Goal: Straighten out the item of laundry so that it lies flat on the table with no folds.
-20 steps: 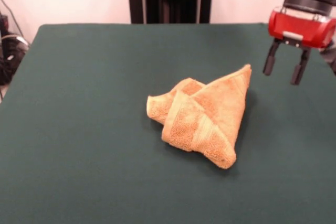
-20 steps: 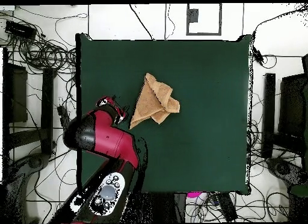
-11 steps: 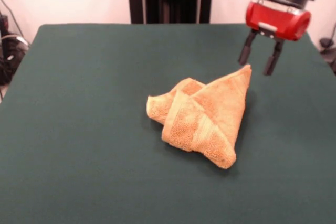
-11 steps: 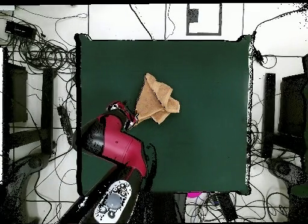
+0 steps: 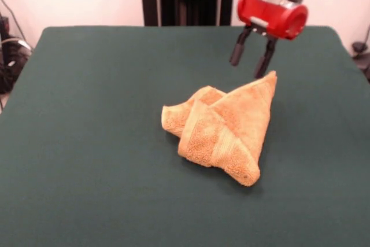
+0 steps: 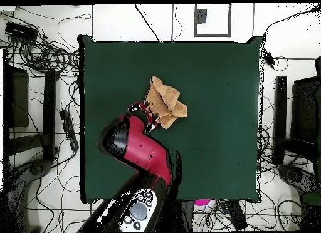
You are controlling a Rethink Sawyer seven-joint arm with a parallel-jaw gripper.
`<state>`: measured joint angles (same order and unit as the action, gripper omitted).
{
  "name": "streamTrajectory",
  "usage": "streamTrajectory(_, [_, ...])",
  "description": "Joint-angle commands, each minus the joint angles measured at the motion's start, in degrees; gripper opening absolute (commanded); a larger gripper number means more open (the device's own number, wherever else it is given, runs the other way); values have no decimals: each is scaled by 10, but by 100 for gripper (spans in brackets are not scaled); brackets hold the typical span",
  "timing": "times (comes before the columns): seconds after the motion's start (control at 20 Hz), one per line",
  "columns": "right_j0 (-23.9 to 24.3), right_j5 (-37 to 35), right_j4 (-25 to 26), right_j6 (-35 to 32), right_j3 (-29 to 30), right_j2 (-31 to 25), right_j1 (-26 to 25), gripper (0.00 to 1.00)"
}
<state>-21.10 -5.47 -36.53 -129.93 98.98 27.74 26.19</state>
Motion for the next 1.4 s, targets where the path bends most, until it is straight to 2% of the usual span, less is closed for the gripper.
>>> streamTrajectory(0.05, [24,36,-6,-128,52,-110,-16,100])
streamTrajectory(0.45, [55,81,3,-140,75,-164,-30,100])
streamTrajectory(0.9, [7,85,-55,-185,93,-168,-32,100])
streamTrajectory(1.15, [8,99,-57,-200,128,-190,-10,100])
streamTrajectory(1.4, [17,150,-36,-221,151,-213,-16,100])
